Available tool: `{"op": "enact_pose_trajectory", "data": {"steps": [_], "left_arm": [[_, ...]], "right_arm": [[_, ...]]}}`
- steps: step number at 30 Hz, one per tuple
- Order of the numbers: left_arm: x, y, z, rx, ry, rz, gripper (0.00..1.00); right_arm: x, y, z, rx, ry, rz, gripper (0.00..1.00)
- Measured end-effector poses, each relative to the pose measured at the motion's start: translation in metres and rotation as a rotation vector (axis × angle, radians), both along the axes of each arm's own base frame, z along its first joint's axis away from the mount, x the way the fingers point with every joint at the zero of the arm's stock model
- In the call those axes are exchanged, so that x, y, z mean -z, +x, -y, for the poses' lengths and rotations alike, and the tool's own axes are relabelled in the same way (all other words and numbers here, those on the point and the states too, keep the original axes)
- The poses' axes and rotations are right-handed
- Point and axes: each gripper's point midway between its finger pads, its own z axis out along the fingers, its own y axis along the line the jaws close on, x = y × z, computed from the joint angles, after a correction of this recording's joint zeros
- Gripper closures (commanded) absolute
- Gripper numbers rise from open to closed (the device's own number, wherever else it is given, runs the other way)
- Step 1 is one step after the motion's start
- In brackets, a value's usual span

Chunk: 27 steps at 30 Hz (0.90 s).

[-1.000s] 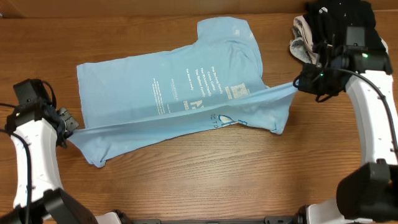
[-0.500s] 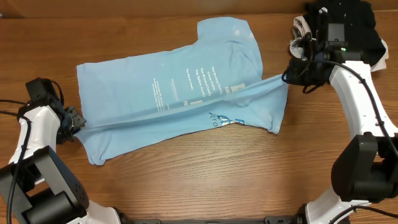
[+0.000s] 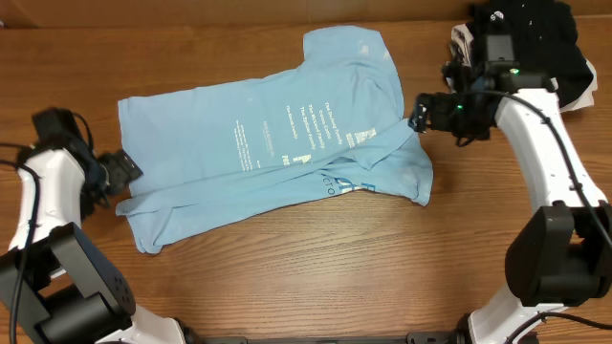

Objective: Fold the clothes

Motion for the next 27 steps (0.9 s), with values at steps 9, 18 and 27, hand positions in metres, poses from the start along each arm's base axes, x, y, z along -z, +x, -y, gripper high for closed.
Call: {"op": "enact_pose_trajectory", "data": {"steps": [9,18,27], "left_arm": [[-0.149,0.036,0.015,0.117,-0.024,0.159,0.0],[-0.18,0.006,0.073,0.271,-0.028,0.052,0.01],[-0.122,-0.027,0.06,0.148,0.029,-0.021,0.02]], "right_arm": [[-0.054,-0.032,0.024,0.079,0.014,-0.028,0.0],[-0.103,-0.091,0.016,0.076,0.022,-0.036,0.0],[-0.1,-0.089,0.017,0.076,0.02,-0.028,0.0]]}}
